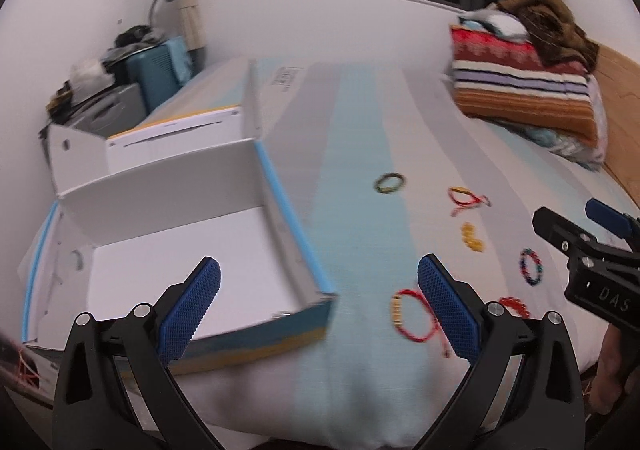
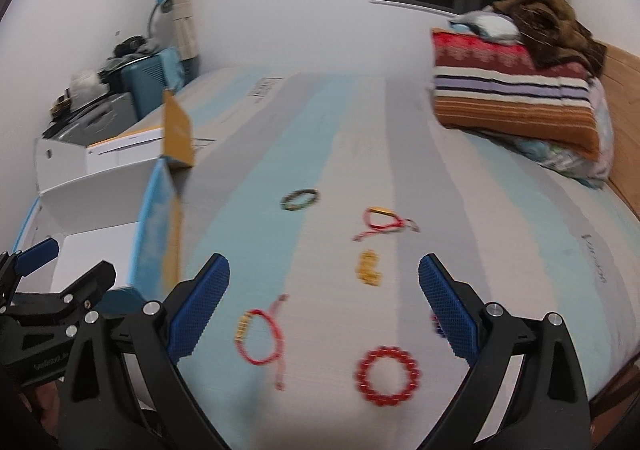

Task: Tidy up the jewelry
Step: 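Move both open tools back over the bracelets on the bed, then grasp the red string bracelet with the left tool while the right tool grasps the multicolour bead bracelet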

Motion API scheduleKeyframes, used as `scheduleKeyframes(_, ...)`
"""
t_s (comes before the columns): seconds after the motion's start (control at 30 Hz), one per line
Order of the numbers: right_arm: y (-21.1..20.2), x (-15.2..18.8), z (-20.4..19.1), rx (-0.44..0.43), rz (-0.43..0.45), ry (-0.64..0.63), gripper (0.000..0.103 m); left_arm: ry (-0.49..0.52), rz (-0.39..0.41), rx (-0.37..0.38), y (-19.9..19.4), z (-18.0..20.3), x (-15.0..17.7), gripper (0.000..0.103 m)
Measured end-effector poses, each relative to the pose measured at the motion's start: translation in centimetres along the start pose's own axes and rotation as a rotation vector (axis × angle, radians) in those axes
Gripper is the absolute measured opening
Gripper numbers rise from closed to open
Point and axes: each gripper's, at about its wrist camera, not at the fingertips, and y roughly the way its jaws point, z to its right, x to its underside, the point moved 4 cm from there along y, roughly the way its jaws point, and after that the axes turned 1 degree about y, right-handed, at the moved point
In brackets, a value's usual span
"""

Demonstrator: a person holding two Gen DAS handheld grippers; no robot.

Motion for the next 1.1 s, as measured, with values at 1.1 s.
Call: scheduleKeyframes(1.1,14.2,8.6,14.0,0.097,-0.236,0.122,0.092,0.060,-0.199,0.134,13.8,10.4,7.8,0.097)
